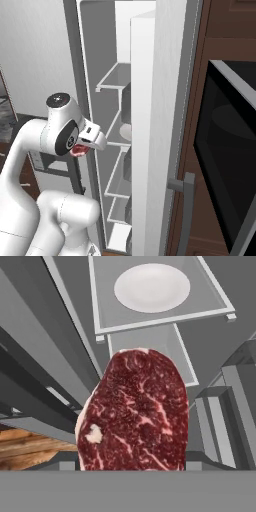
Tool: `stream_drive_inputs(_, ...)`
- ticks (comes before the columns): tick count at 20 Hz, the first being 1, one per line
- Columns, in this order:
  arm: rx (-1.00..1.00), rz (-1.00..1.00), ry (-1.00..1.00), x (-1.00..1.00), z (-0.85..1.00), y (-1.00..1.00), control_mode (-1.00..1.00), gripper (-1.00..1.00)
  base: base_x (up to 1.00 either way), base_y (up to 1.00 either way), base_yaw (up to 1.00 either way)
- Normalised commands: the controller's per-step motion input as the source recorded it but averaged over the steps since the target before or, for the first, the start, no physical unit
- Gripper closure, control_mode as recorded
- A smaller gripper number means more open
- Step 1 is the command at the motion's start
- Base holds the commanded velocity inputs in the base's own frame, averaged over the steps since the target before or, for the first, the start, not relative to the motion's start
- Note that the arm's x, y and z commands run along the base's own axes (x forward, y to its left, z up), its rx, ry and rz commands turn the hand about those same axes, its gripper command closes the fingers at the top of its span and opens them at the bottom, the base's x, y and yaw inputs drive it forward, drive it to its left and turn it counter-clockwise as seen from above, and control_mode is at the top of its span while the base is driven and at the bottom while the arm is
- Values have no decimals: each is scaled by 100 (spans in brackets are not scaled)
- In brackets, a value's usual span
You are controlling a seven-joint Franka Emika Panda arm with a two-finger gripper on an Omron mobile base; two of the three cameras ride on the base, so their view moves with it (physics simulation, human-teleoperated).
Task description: Transport the steak from the fridge to the microwave and turn on the microwave.
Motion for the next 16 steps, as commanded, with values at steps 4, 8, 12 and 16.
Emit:
stream_drive_inputs(4,0,0,0,0,0,0,-100,100,0,0,0)
stream_drive_inputs(8,0,0,0,0,0,0,-100,100,0,0,0)
stream_drive_inputs(12,0,0,0,0,0,0,100,100,0,0,0)
stream_drive_inputs(16,0,0,0,0,0,0,100,100,-5,8,0)
